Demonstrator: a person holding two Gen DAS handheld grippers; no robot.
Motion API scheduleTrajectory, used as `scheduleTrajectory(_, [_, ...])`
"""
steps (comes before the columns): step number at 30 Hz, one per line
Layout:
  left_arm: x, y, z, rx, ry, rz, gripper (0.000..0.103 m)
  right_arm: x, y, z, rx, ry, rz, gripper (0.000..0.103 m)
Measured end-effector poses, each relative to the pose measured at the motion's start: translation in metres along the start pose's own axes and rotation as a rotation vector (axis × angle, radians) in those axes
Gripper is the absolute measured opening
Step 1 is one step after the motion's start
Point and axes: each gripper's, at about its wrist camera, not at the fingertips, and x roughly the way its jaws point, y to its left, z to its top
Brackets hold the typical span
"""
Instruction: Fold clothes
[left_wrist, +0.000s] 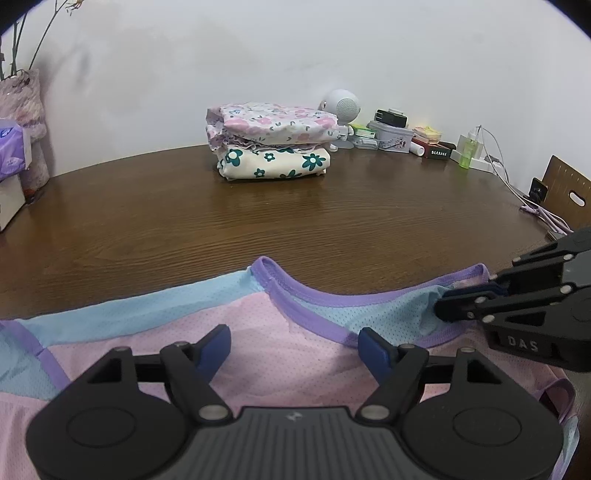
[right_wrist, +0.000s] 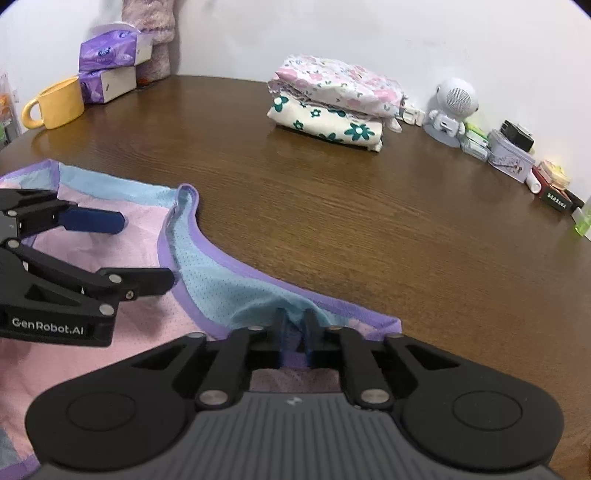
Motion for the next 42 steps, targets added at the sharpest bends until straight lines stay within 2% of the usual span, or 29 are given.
scheduleTrajectory(4, [0.001,0.000,0.001,0.002,0.000,0.000,0.075,-0.007,0.002,-0.001,-0.029,0.037,0.017,0.002])
scheduleTrajectory(7, [0.001,0.001,0.001,0.002,0.000,-0.002,0.075,-0.012,-0.001,0.000,-0.025,0.059,0.029,0.005])
scheduleTrajectory(13, [0.001,0.002,0.000,0.004,-0.001,-0.003,0.076,-0.019,-0.024,0.006,0.112,-0.016,0.014,0.005])
scheduleTrajectory(18, [0.001,0.002,0.000,0.003,-0.002,-0.007,0.076,0.001,-0.021,0.006,0.107,0.010,0.034,0.005])
scheduleTrajectory(23, [0.001,0.001,0.000,0.011,-0.002,-0.008,0.077,0.010,-0.024,0.008,0.117,-0.004,0.014,0.005])
scheduleTrajectory(30, [0.001,0.000,0.000,0.014,-0.001,-0.009,0.079,-0.009,-0.022,0.010,0.139,-0.058,0.033,0.007])
scheduleTrajectory(33, [0.001,0.000,-0.001,0.015,-0.002,-0.009,0.080,-0.021,-0.017,0.008,0.136,-0.078,0.038,0.013])
scheduleTrajectory(35, [0.001,0.000,-0.001,0.017,-0.002,-0.008,0.080,-0.023,-0.015,0.005,0.137,-0.076,0.035,0.025])
scheduleTrajectory(36, [0.000,0.000,-0.001,0.018,-0.002,-0.007,0.080,-0.024,-0.014,0.003,0.137,-0.075,0.033,0.027])
scheduleTrajectory(42, [0.001,0.000,-0.002,0.021,-0.003,-0.007,0.081,-0.011,-0.008,-0.003,0.126,-0.040,0.039,0.026])
